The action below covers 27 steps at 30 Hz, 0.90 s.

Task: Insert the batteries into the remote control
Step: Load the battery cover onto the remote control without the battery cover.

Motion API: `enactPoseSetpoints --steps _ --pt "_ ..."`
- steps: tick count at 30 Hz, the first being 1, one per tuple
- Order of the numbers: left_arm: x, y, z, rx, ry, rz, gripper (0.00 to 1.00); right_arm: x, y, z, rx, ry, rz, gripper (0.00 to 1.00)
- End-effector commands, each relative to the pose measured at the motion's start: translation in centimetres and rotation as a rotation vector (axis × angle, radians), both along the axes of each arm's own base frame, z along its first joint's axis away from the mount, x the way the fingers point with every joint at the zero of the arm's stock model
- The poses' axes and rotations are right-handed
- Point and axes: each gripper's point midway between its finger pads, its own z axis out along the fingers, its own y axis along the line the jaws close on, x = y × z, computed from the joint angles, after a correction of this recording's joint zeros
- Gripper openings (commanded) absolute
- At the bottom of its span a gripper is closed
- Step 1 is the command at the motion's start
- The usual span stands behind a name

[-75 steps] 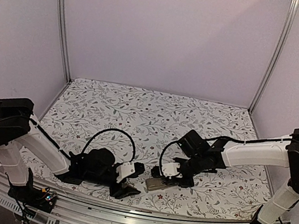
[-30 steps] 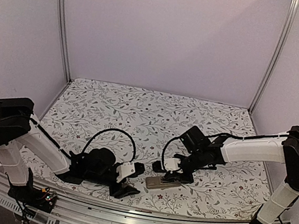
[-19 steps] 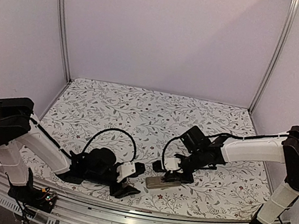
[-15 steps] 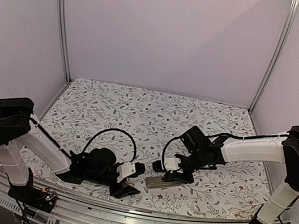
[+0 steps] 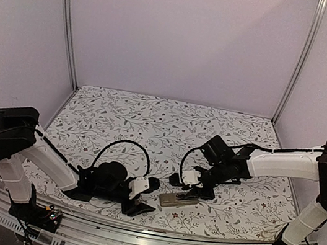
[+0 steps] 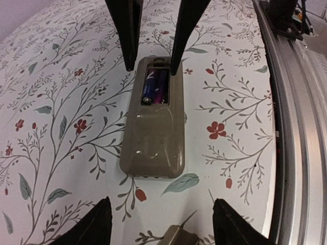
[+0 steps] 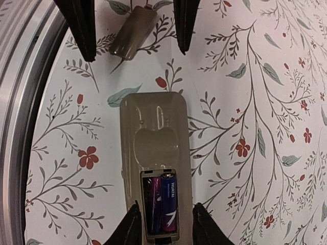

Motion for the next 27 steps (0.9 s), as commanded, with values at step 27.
enactPoseSetpoints --steps 27 --pt "0.8 -2.4 -3.0 -0.05 -0.064 -0.016 0.88 3.1 -2.8 6.9 0.221 0.519 -1.558 0.37"
